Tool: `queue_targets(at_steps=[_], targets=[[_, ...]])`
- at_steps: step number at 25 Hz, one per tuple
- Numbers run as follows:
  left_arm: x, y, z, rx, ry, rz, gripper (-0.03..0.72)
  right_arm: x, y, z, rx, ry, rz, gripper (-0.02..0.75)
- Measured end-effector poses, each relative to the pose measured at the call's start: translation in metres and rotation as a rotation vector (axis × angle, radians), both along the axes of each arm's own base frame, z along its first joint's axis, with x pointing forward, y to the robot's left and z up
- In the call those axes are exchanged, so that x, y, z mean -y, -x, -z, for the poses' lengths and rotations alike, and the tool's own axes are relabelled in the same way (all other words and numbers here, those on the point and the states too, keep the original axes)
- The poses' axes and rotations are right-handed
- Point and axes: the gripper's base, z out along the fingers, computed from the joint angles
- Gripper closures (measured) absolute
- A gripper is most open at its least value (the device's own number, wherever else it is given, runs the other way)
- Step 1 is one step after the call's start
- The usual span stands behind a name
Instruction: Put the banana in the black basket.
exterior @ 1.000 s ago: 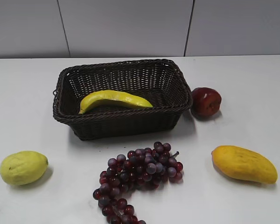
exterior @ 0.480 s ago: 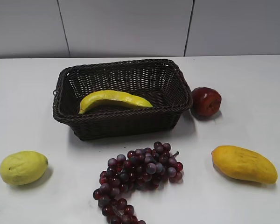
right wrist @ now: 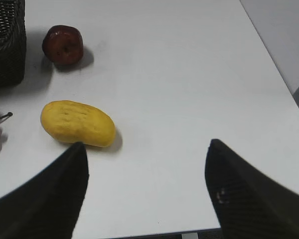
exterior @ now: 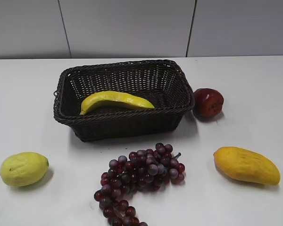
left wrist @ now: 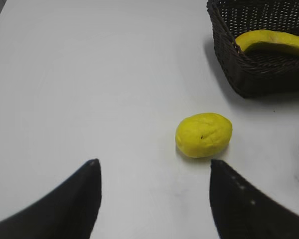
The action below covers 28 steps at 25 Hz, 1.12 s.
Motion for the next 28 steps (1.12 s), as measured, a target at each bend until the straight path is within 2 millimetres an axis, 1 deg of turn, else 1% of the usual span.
queue_targets(at_steps=[6, 9, 14, 28], targets=[[-0.001, 0.003, 0.0, 0.026, 0.003, -0.061, 0.204, 0.0, 0.0, 0.0, 0.0, 0.0, 0.0, 0.154], [-0.002, 0.008, -0.001, 0.06, 0.005, -0.103, 0.204, 0.0, 0.0, 0.0, 0.0, 0.0, 0.0, 0.154], [-0.002, 0.02, -0.001, 0.135, 0.009, -0.125, 0.204, 0.0, 0.0, 0.0, 0.0, 0.0, 0.0, 0.154], [-0.002, 0.021, -0.001, 0.145, 0.01, -0.125, 0.222, 0.0, 0.0, 0.0, 0.0, -0.001, 0.0, 0.154]])
